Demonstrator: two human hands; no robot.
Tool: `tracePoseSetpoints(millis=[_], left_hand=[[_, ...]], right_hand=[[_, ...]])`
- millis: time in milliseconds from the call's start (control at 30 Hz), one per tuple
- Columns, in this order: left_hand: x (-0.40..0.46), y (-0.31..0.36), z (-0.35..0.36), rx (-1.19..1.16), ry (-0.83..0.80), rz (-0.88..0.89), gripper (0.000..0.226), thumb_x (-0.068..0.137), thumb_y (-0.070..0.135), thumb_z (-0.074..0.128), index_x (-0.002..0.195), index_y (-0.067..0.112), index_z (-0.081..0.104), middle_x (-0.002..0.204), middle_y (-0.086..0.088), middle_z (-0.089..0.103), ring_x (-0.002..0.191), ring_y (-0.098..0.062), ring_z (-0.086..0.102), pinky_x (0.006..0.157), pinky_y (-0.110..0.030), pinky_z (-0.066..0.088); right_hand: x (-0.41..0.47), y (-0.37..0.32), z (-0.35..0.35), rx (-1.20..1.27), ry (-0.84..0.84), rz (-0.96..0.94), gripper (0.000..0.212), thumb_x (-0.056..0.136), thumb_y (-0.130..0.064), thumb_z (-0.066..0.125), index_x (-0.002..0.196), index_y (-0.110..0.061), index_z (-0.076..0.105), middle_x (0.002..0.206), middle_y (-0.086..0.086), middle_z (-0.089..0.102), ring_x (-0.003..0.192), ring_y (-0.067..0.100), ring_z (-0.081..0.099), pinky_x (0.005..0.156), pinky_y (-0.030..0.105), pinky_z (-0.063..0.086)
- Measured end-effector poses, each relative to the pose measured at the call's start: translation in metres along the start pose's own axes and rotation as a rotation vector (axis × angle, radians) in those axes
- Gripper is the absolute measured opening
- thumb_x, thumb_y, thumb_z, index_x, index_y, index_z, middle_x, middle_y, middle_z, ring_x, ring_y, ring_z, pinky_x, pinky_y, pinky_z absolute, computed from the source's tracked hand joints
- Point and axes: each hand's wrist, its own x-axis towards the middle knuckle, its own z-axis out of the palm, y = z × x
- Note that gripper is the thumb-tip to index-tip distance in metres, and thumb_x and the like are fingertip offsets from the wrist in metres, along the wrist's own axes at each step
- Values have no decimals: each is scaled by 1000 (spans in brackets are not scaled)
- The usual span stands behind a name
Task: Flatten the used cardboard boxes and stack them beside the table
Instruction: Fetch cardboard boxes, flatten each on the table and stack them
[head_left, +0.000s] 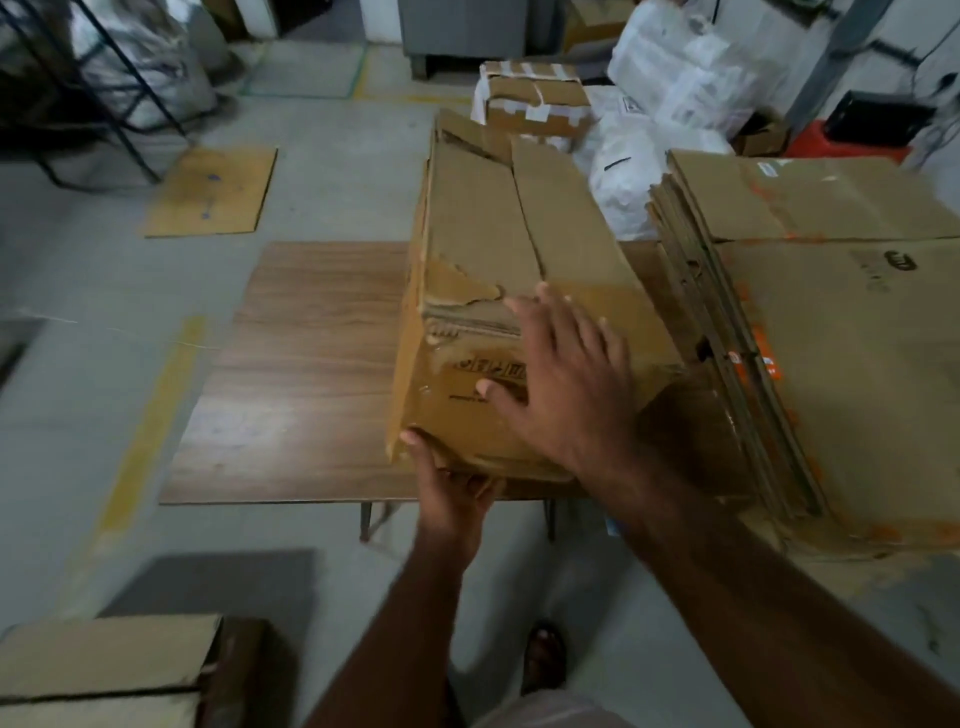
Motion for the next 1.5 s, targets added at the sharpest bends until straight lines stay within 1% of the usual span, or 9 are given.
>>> tracePoseSetpoints(millis=[267, 600, 800, 933, 1033, 1133, 1267, 1367, 1500], left_hand=[[20, -47, 2, -148, 136, 33, 92, 77, 91, 43, 141, 26, 57, 136, -9, 66, 127, -33, 61, 108, -55, 47], [16, -20, -41, 310, 308, 68, 68, 103, 65, 32, 132, 10, 58, 119, -16, 68, 108, -32, 67, 84, -41, 56], [23, 84, -20, 418, 566, 340, 47, 105, 51, 41, 119, 9, 58, 117, -12, 63, 106, -29, 61, 90, -47, 52], [48, 152, 18, 698, 451, 522, 36, 94, 51, 60, 102, 16, 59, 108, -9, 64, 99, -26, 61, 83, -42, 51], [85, 184, 43, 916, 298, 456, 64, 76, 64, 69, 106, 7, 66, 92, -7, 66, 80, -20, 63, 64, -31, 50], [117, 195, 65, 878, 186, 295, 79, 64, 64, 78, 115, 6, 67, 106, -17, 73, 92, -32, 73, 75, -47, 63], [131, 195, 107, 680, 167, 230, 92, 50, 56, 85, 120, 1, 64, 112, -20, 71, 94, -36, 73, 74, -44, 61], [137, 205, 120, 967, 324, 419, 93, 58, 72, 75, 121, 4, 64, 122, -15, 61, 108, -33, 63, 89, -49, 58], [148, 245, 136, 1259, 103, 527, 92, 56, 84, 66, 114, 13, 63, 118, -13, 61, 107, -33, 62, 95, -51, 55]], right_hand=[[-16, -12, 60, -155, -84, -125, 87, 92, -61, 57, 162, -29, 18, 169, 11, 21, 152, 33, 26, 118, 60, 21], [-11, -14, 71, -148, -286, -179, 78, 102, -60, 41, 163, -31, 2, 171, 10, 8, 154, 33, 18, 113, 57, 20], [42, 22, 35, 253, -138, 24, 74, 94, -69, 49, 152, -25, 36, 157, 2, 40, 142, 25, 38, 114, 53, 26], [119, 69, 33, 344, -149, 347, 85, 92, -55, 65, 156, -10, 30, 160, 13, 34, 143, 34, 38, 113, 50, 37], [158, 89, 47, 384, -280, 487, 90, 93, -52, 66, 158, -5, 25, 164, 15, 26, 145, 37, 36, 111, 49, 42], [175, 92, 64, 431, -372, 541, 93, 92, -55, 65, 159, -4, 25, 166, 15, 22, 147, 36, 34, 114, 44, 41], [179, 81, 69, 521, -334, 650, 100, 85, -58, 72, 156, -2, 28, 157, 18, 39, 139, 37, 44, 109, 45, 46], [161, 58, 60, 608, -268, 723, 103, 74, -62, 75, 151, -6, 37, 149, 13, 47, 131, 33, 50, 103, 47, 51], [104, 19, 37, 749, -132, 864, 94, 75, -54, 80, 145, -5, 41, 141, 11, 51, 117, 27, 57, 87, 35, 54]])
